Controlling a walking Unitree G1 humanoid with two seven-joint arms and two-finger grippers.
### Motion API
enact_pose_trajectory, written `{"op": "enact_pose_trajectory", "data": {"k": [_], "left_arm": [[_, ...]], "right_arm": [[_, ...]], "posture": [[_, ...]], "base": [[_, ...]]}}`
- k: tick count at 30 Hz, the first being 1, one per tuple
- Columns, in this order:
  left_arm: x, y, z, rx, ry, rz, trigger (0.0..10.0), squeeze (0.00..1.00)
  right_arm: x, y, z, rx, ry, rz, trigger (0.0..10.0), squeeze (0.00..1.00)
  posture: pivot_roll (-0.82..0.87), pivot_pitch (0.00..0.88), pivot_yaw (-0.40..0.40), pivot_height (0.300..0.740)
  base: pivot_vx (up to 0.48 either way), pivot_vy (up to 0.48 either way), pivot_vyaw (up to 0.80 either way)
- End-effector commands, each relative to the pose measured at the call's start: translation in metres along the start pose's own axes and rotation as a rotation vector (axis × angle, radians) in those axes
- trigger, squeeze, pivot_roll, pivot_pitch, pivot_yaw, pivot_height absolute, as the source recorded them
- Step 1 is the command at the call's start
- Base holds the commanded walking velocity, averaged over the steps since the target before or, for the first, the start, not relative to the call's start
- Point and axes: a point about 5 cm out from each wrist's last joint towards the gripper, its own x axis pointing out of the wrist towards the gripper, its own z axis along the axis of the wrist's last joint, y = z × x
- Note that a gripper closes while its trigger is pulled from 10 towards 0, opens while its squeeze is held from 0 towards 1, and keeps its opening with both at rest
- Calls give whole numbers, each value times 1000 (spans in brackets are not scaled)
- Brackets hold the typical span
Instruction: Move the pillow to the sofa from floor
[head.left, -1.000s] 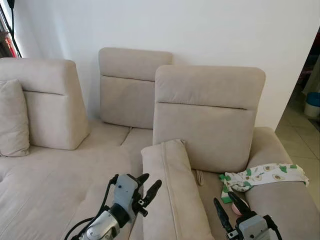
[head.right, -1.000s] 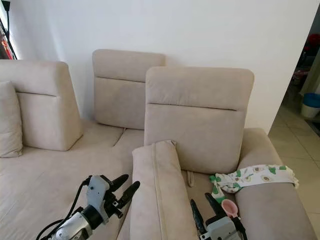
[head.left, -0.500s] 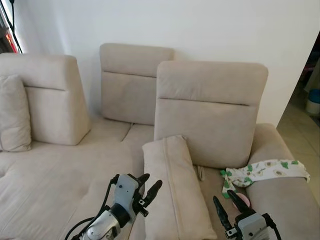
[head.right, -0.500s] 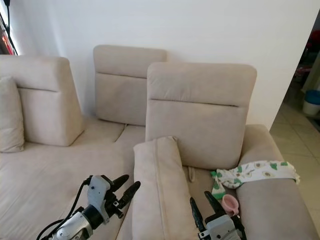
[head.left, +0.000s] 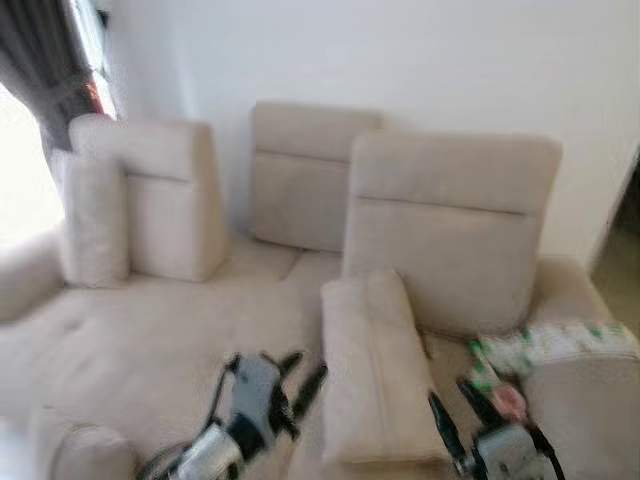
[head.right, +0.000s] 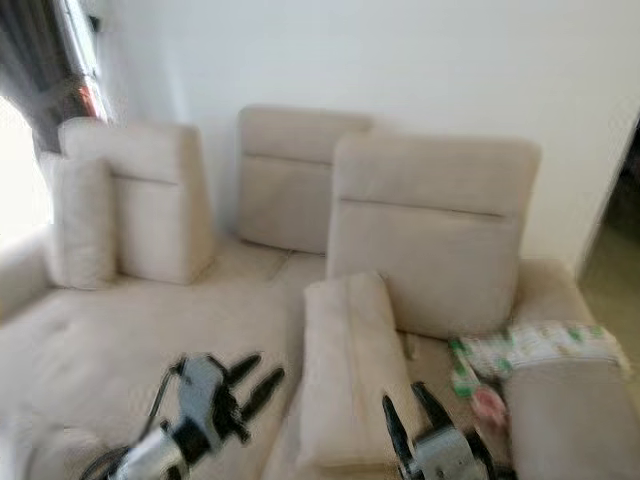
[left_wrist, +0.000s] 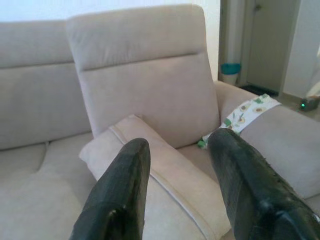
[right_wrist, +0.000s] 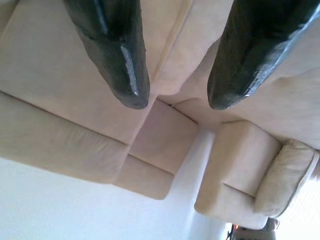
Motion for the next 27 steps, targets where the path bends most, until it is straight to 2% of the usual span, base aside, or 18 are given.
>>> {"op": "enact_pose_trajectory", "data": {"k": [1, 10, 27], "left_arm": [[-2, 2, -3, 0, 15, 6, 10000, 0], [-1, 1, -2, -2, 14, 7, 10000, 0], [0, 0, -3, -4, 14, 0, 10000, 0]], "right_arm": [[0, 2, 0, 2, 2, 7, 10000, 0], [1, 2, 0, 1, -1, 5, 10000, 0], [5, 3, 4, 6, -10, -8, 10000, 0]], "posture": [[98, 0, 25, 740], [98, 0, 24, 740], [95, 0, 30, 740]], "base": [[-262, 0, 0], [-254, 0, 0], [0, 0, 0]]}}
